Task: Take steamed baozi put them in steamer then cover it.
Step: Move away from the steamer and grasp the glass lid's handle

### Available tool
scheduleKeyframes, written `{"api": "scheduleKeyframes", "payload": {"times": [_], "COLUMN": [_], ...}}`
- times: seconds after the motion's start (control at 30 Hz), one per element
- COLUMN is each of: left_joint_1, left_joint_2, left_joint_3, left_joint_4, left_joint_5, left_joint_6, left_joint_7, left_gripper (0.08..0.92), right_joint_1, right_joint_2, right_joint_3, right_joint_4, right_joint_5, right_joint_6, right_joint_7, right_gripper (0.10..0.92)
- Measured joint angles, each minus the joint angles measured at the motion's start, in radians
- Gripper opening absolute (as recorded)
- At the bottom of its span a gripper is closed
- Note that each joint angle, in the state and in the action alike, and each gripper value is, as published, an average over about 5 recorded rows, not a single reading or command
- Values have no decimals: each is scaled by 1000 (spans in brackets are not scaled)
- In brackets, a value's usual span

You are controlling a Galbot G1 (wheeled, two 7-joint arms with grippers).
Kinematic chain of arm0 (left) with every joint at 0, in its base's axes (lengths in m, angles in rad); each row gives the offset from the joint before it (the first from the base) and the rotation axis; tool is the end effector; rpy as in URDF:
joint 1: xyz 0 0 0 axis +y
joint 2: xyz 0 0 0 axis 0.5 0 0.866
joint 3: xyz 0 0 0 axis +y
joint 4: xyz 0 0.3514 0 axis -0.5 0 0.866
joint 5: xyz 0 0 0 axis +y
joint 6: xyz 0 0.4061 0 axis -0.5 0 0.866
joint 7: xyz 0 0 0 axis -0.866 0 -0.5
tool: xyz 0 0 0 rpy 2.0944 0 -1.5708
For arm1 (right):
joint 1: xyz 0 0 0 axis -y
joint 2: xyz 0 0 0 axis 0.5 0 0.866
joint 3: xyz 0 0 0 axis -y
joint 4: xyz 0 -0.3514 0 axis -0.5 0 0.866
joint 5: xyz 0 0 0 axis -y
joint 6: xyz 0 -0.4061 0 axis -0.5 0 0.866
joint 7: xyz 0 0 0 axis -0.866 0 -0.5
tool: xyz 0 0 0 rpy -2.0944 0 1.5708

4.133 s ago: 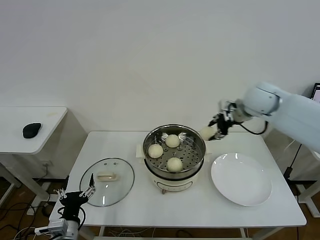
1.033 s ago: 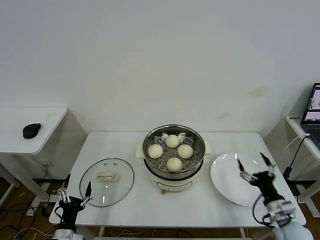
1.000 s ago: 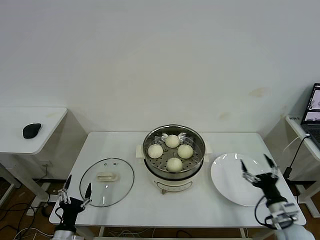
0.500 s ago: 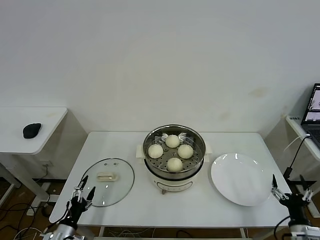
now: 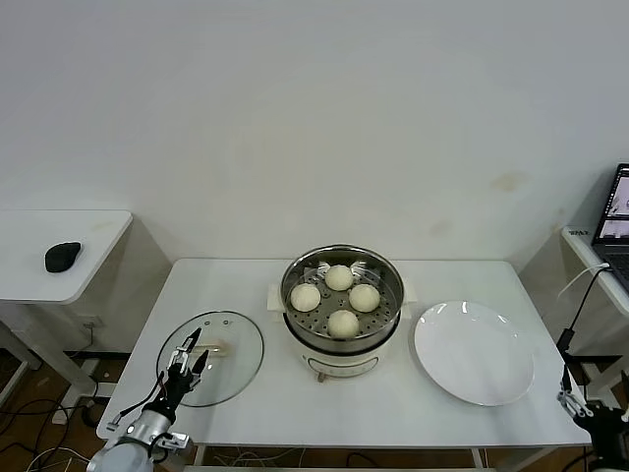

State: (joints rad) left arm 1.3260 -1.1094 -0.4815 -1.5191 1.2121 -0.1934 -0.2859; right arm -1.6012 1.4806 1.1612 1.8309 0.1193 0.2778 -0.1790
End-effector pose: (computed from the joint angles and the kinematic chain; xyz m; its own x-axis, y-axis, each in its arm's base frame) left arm 0.2957 0.1505 -0.4394 -0.9715 0.2265 0.0703 0.0624 -0.0419 0.9972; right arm 0.1498 -0.2549 -0.3572 -0.9394 0.3352 -0.0717 0.3415 0.8971 -0.2804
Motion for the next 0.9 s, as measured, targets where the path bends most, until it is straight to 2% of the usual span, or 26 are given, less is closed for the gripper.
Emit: {"api": "scheduleKeyframes", "payload": {"times": [0.47,0.9], "left_joint_1": [-130,-190], "left_joint_2": [1,-1], "left_joint_3": [52,65], "left_joint_4": [145,191], "left_joint_5": [35,35], "left_joint_6": [1,11], "left_joint_7": [10,22], "left_gripper": [823,822], "right_joint_1": [-5,-5], "right_joint_2": [10,16], "right_joint_3": [16,9], "right_joint_4": [-16,-36], "right_joint_5": [-12,-29], "right_joint_6": [10,25], "right_joint_7": [-7,-8], "right_gripper": [823,823]}}
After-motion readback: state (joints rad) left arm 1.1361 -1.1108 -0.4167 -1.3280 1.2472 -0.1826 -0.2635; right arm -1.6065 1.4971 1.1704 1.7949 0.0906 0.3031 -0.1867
